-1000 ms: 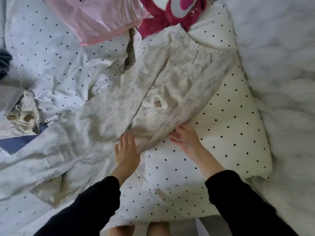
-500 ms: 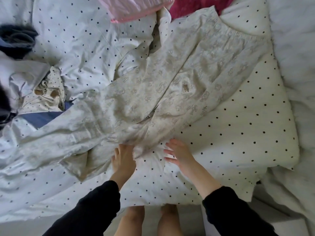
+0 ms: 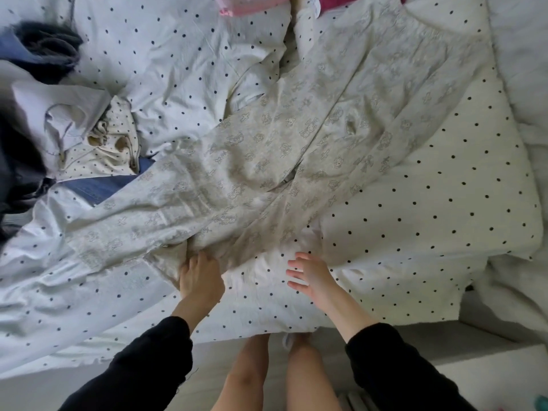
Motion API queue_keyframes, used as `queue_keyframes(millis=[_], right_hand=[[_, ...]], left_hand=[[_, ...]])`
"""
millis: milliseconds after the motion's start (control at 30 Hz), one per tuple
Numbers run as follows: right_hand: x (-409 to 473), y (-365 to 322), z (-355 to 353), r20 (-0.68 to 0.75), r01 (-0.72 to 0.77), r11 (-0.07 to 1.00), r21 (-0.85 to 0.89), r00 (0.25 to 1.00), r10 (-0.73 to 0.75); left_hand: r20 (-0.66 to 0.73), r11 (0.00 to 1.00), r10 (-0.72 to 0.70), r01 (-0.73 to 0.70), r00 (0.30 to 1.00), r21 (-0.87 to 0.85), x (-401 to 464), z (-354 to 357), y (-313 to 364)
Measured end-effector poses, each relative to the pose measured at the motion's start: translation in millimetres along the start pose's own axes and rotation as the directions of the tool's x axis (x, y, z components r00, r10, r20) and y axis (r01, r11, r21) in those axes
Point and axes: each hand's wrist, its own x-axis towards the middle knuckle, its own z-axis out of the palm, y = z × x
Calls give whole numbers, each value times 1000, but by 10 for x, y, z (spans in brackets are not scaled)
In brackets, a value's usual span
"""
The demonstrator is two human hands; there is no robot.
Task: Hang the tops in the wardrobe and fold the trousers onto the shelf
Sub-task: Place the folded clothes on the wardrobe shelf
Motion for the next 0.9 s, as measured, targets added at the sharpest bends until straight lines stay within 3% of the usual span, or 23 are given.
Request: queue_keyframes(millis=[100, 233, 433, 567, 733, 900], right_hand=[[-52, 110, 110, -10, -27, 1000, 3, 1000, 27], [-174, 239, 203, -13, -42, 999, -8, 999, 42], [-419, 499, 112, -4, 23, 1000, 12, 1000, -23], [-655, 812, -28, -5, 31, 998, 55, 1000, -31], [-870, 1178, -192, 12, 56, 994, 92, 998, -58], [-1034, 1509, -292, -40, 163, 985, 57, 986, -160]], left_hand=[[-38, 978, 126, -130, 991, -162, -122, -153, -62], [-211, 959, 223, -253, 952, -130, -234, -408, -139], [-189, 943, 324, -333, 927, -19, -546, -437, -82], [-164, 928, 357, -369, 920, -51, -960, -317, 29], [-104, 822, 439, -446, 892, -354, -1376, -298, 202], [-66, 599, 345, -274, 936, -752, -1680, -328, 85]])
